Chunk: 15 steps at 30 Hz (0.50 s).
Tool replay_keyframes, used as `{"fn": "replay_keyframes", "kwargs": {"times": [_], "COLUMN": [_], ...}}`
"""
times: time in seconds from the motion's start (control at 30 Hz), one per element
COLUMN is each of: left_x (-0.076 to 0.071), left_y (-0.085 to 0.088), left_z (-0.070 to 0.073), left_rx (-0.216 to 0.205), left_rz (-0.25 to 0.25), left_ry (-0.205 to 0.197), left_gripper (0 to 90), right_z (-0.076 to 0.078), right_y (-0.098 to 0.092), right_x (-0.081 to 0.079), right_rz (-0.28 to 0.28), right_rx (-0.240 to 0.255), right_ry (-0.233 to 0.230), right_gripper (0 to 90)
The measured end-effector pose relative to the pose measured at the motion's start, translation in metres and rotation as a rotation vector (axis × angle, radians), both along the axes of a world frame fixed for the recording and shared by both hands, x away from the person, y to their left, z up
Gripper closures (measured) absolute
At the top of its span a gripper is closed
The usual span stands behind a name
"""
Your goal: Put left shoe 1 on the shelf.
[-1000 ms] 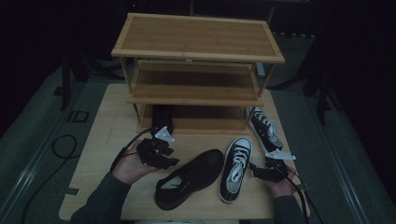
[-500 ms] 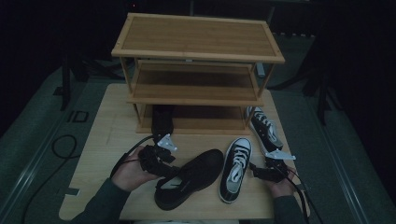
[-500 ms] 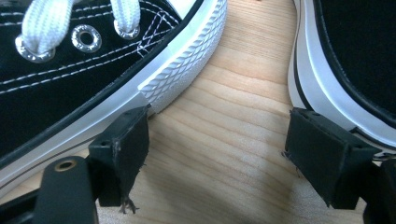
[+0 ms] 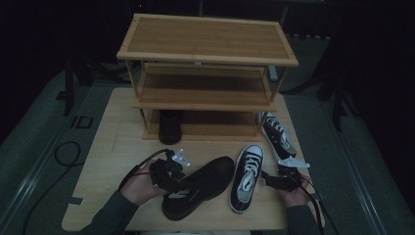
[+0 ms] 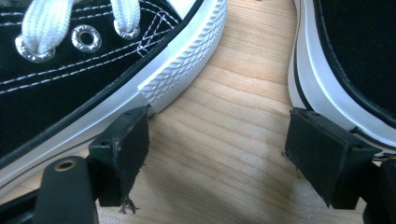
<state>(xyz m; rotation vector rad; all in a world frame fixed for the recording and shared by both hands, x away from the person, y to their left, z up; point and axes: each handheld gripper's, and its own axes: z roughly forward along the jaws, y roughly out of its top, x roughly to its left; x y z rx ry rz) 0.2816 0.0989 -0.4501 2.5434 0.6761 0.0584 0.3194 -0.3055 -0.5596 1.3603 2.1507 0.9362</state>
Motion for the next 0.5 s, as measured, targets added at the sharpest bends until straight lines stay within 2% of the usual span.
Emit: {"fn": "replay_keyframes", "kwargs": {"times": [0.27,0.37,0.5], "left_x": [-0.0001,0.0012,-0.0005], "left_y": [-0.0019,-0.0033,-0.0025], "left_z": [-0.0068,-0.0076,-0.0084], "left_rx": [0.042,0.045,0.069], "left_rz": [-0.010,-0.017,-0.022], "left_ry": [0.017,0.026,0.022], "left_gripper": [56.9,56.7,56.7], "right_z": [0.0000,0.0000,0.0000], "right_y": [0.0000,0.0000,0.0000], "right_x": [0.0000,0.0000,0.0000], "right_rz": [0.000,0.000,0.000], "right_rx": [0.000,0.000,0.000], "right_ry": [0.000,0.000,0.000], "right_gripper": [21.6,21.6,21.7]}}
